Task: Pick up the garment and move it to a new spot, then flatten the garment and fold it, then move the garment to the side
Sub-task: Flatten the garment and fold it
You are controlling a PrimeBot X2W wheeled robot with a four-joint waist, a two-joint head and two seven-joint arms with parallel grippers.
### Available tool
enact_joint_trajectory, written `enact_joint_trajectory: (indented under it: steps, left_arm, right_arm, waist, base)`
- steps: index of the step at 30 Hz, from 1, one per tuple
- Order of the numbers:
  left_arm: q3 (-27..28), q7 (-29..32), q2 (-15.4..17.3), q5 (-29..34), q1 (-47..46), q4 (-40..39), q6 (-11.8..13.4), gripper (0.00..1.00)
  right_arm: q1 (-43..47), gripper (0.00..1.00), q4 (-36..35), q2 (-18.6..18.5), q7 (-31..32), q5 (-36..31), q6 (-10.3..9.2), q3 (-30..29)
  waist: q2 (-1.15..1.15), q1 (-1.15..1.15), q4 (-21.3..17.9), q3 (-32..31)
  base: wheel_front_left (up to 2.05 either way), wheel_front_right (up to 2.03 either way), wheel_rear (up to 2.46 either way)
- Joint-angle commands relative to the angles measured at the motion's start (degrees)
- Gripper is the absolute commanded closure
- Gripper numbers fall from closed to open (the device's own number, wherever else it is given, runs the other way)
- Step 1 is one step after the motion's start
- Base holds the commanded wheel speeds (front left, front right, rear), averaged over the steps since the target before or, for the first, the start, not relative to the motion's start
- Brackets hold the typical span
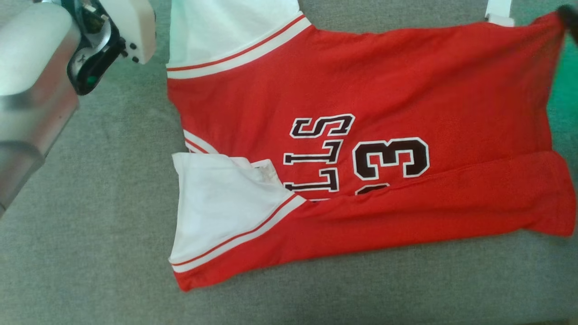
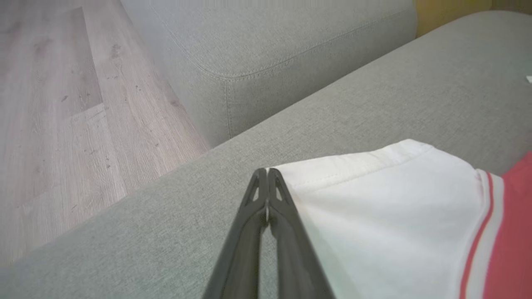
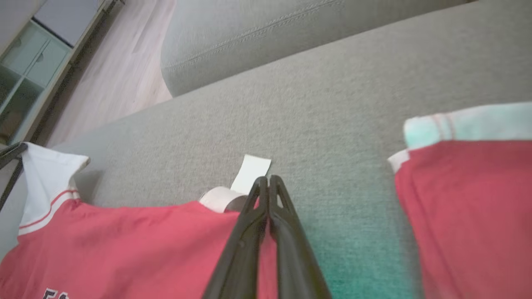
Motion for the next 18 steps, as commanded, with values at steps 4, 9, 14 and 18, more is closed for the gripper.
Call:
enact_joint_trajectory:
  steps: [4,9,14,18]
  left_arm:
    - [1.53,-5.74,2.48,-1.77,-4.75,-0.03,0.10,1.00]
    - [2.01,-11.65,2.46,-3.50,-5.92,-0.33,0.10,1.00]
    - [1.46,-14.36,2.91,-5.79,-5.22,-2.90,0.10,1.00]
    - [0.02,-16.24,4.93,-6.35,-2.89,-7.09,0.10,1.00]
  right_arm:
    - [0.22,1.00,0.25,-2.41,-2.49,1.92,0.21,-2.74]
    - [0.40,1.00,0.29,-1.65,-6.01,2.80,0.21,-4.98]
    - [2.03,1.00,-0.59,-1.80,-7.11,2.92,0.21,-5.06]
    - [6.00,1.00,-2.60,-2.00,-8.32,2.94,0.21,-5.13]
  waist:
    - [0.00,0.00,0.74,-1.03]
    - [0.00,0.00,1.47,-2.00]
    - [0.00,0.00,2.30,-3.31]
    - [0.00,0.00,3.29,-5.12]
  base:
    - [0.00,0.00,0.00]
    - [0.00,0.00,0.00]
    - [0.00,0.00,0.00]
    - [0.00,0.00,0.00]
